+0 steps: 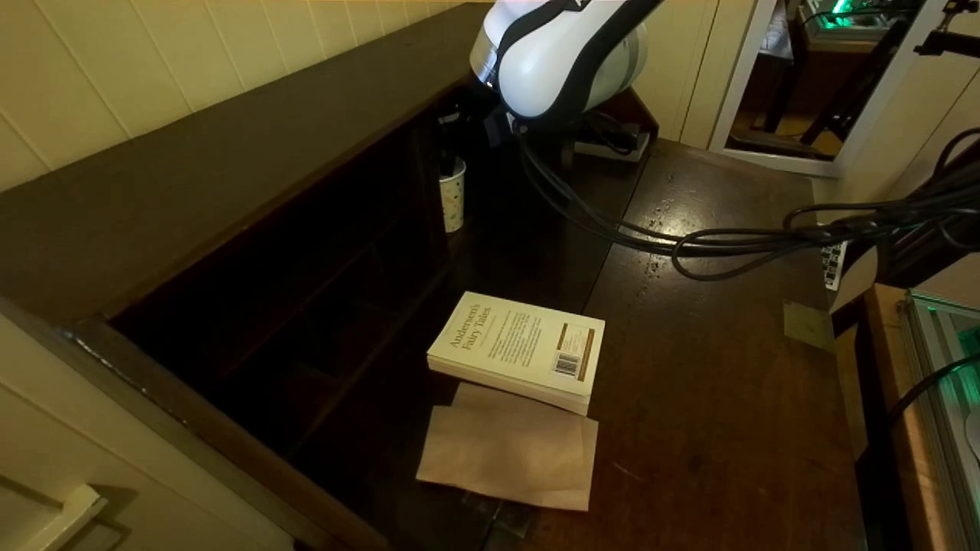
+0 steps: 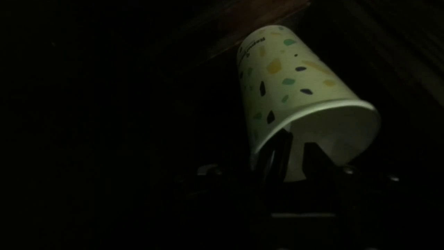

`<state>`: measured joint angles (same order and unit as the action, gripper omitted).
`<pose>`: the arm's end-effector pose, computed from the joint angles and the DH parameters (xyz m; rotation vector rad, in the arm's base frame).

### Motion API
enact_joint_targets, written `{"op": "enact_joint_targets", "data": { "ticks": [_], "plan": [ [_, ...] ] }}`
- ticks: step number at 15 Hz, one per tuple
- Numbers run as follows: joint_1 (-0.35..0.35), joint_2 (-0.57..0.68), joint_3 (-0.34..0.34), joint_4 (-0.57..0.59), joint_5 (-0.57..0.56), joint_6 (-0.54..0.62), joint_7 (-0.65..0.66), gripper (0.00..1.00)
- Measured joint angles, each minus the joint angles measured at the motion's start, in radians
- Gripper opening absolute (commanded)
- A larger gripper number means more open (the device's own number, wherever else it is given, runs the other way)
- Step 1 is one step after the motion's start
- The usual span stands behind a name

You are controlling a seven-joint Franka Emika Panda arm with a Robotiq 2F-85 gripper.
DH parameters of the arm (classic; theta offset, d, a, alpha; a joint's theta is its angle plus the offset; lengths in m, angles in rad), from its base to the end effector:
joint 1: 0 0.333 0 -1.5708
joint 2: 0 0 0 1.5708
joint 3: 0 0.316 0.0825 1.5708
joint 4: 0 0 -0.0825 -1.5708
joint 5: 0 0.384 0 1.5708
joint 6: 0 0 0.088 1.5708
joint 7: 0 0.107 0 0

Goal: Open the compartment on the dresser, put the cup inside then close it

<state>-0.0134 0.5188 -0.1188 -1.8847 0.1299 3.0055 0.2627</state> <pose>0.6746 -0.0904 0.3019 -2.8716 0.7092 -0.9241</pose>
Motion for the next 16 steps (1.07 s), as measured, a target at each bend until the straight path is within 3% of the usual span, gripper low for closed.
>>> {"op": "enact_joint_targets", "data": {
  "ticks": [9, 16],
  "plan": [
    [0.096, -0.095, -0.079, -0.117, 0.0, 0.003, 0.093, 0.44],
    [0.174, -0.183, -0.152, -0.221, -0.003, 0.003, 0.115, 0.45]
  ]
}}
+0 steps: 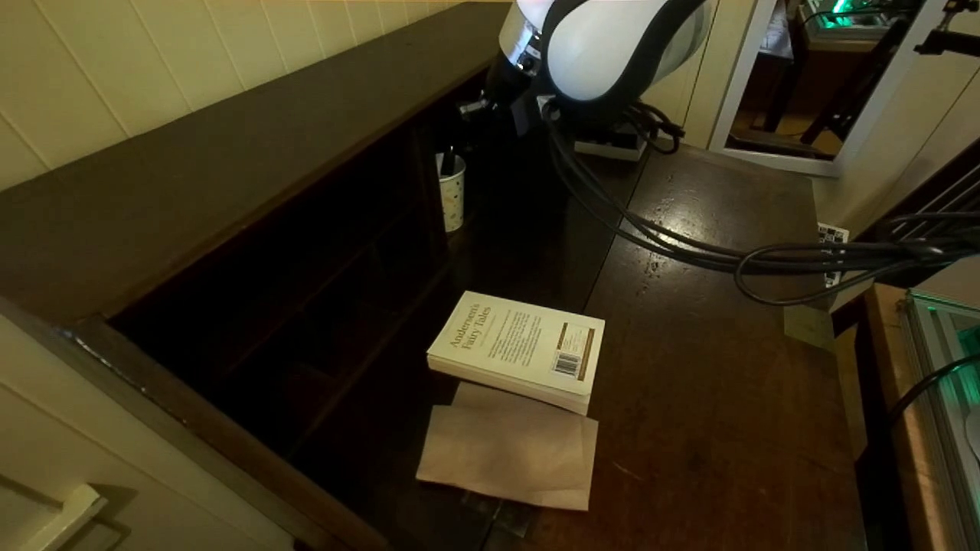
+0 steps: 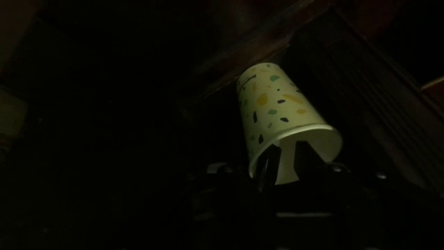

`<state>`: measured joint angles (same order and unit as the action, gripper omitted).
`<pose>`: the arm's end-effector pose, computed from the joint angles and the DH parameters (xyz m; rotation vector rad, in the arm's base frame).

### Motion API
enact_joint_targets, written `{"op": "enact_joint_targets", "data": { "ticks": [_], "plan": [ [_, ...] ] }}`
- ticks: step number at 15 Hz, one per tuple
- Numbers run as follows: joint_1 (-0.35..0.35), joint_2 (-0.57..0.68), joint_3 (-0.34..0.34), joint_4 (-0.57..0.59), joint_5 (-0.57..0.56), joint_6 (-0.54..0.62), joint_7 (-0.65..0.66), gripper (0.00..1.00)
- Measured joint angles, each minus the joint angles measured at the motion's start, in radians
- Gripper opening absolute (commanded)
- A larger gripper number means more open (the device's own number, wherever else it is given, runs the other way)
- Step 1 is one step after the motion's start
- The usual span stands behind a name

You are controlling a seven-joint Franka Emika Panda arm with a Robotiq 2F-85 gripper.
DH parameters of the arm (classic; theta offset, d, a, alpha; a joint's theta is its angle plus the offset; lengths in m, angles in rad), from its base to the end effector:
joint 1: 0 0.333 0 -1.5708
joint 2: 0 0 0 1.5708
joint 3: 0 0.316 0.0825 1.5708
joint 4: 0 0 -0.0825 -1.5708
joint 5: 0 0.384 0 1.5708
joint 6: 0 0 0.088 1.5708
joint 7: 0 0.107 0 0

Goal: Open the compartment on the dresser, put the cup inside then close it

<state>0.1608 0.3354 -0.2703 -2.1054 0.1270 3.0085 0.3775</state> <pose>0.6202 -0.0689 0.3286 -2.8444 0.8290 -0.8866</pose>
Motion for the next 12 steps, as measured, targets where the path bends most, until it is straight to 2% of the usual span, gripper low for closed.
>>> {"op": "enact_joint_targets", "data": {
  "ticks": [1, 3, 5, 8, 12],
  "plan": [
    [0.009, -0.014, -0.007, -0.017, -0.001, -0.001, 0.0, 0.45],
    [0.019, -0.045, -0.01, -0.055, -0.001, -0.004, 0.0, 0.53],
    [0.026, -0.083, -0.011, -0.095, -0.001, -0.015, 0.0, 0.77],
    [0.03, -0.148, -0.011, -0.161, -0.009, -0.045, 0.0, 0.98],
    [0.029, -0.235, -0.022, -0.246, -0.042, -0.112, -0.002, 1.0]
  ]
}}
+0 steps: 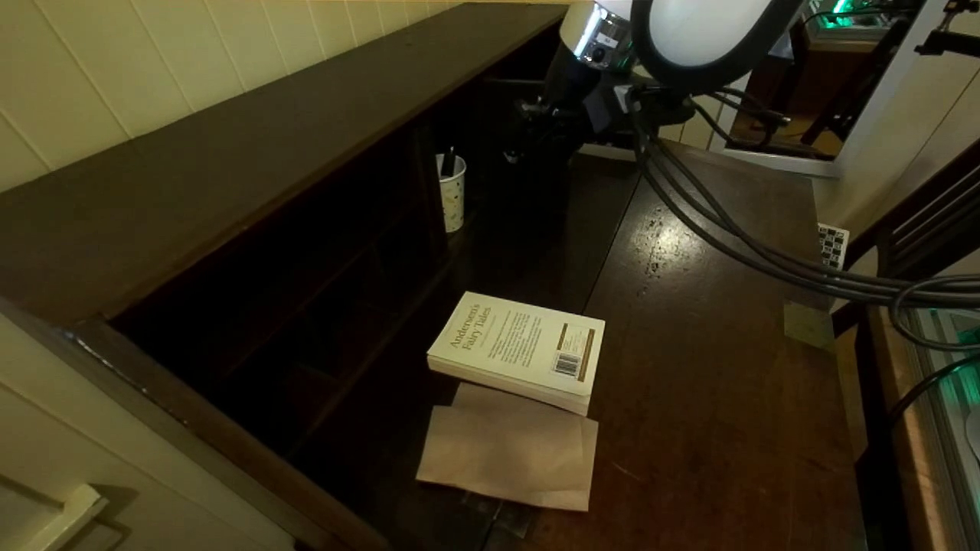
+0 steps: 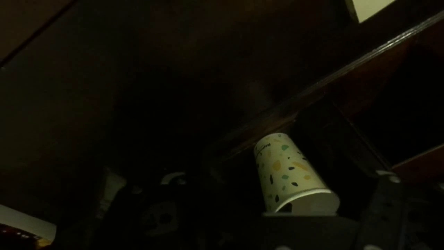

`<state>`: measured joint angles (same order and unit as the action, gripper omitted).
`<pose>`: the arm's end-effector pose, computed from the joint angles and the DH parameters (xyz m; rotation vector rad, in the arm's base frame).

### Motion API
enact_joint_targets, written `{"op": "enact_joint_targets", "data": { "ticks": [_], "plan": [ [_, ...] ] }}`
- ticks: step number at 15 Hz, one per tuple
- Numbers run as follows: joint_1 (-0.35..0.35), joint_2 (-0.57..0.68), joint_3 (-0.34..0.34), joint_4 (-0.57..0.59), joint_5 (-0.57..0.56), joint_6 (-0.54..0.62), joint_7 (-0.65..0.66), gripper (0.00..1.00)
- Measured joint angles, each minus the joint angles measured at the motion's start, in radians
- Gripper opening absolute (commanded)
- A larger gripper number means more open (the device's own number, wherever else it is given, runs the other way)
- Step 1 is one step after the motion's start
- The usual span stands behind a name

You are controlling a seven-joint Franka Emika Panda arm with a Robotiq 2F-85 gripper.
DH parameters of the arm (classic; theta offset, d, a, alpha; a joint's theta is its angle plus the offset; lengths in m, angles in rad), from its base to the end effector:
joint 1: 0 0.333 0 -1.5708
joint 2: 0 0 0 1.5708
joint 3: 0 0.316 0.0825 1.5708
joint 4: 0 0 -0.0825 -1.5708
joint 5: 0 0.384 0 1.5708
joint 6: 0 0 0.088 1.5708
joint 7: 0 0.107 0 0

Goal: Open the compartment on the dresser, put the cup inside then close it

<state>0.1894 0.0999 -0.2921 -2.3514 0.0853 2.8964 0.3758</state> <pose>0.5437 -0.0602 0.3393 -2.8826 0.8111 -0.6766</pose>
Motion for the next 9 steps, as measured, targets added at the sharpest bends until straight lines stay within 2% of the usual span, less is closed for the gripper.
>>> {"op": "enact_joint_targets", "data": {
  "ticks": [4, 9],
  "plan": [
    [-0.007, -0.085, -0.033, -0.066, -0.097, -0.067, -0.007, 1.0],
    [-0.153, -0.191, 0.059, -0.119, -0.115, -0.127, -0.171, 1.0]
  ]
}}
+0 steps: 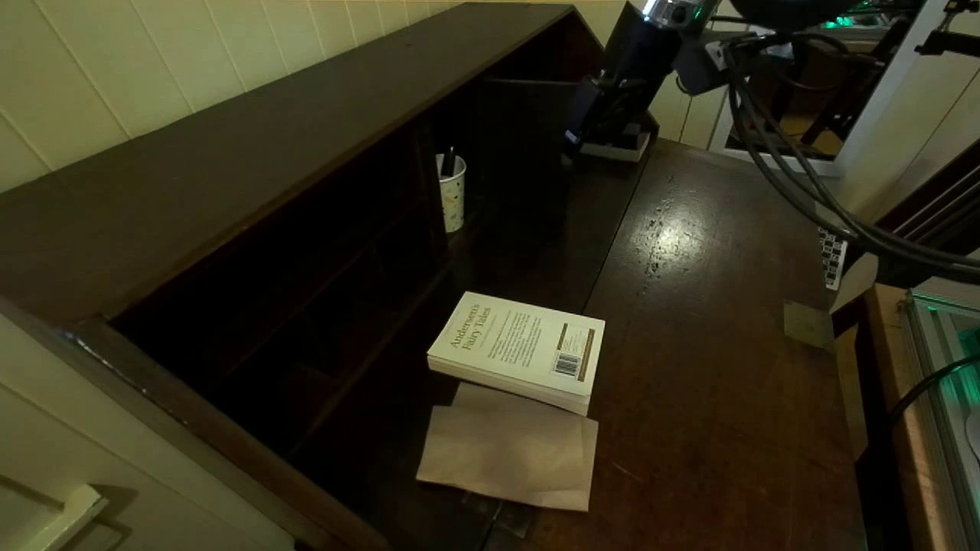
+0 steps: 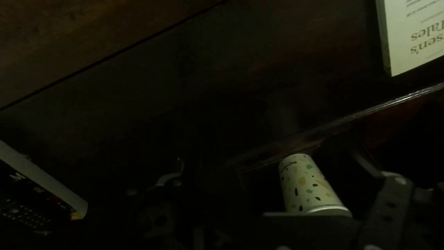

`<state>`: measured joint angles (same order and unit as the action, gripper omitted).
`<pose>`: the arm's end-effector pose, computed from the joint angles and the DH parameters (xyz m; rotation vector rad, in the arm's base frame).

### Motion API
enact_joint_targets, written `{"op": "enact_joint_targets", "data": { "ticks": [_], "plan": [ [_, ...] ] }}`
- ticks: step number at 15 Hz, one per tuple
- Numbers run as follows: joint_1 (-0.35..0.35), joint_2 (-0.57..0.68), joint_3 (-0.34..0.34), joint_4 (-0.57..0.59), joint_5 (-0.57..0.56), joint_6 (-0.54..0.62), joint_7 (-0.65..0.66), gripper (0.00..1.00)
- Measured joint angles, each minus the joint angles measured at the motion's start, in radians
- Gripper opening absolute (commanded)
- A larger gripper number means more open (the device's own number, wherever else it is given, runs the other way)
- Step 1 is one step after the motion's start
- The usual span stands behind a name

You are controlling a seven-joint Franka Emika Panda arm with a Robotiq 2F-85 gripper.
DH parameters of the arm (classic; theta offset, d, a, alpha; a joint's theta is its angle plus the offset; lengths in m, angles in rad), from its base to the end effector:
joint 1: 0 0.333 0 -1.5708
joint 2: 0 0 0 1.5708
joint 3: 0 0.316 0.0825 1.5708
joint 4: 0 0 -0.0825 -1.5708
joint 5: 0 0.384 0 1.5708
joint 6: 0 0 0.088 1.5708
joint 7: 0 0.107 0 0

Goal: Open the compartment on the dresser, put the cup inside then close it

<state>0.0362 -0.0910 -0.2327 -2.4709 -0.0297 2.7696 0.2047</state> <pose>0.4909 -0.0967 0.3675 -3.0215 0.5793 -0.6036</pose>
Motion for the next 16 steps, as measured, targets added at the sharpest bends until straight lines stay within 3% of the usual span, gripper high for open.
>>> {"op": "enact_joint_targets", "data": {
  "ticks": [8, 16],
  "plan": [
    [-0.11, -0.073, 0.005, -0.011, 0.033, -0.047, -0.285, 1.0],
    [-0.13, -0.074, -0.039, 0.019, 0.141, -0.053, -0.532, 1.0]
  ]
}}
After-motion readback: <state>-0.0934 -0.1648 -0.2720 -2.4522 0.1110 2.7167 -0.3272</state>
